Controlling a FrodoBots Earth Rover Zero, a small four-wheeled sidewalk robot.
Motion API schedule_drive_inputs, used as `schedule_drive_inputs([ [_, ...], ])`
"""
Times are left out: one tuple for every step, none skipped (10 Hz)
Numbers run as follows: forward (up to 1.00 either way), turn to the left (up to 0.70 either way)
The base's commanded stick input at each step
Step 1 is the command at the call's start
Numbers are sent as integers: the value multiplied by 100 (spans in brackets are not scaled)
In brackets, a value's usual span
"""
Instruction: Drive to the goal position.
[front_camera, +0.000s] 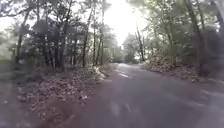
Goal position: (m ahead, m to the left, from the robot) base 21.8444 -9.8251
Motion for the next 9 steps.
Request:
schedule_drive_inputs([
  [70, -1],
  [70, -1],
  [70, -1],
  [70, -1],
  [70, -1],
  [70, -1],
  [70, -1],
  [70, -1],
  [70, -1],
])
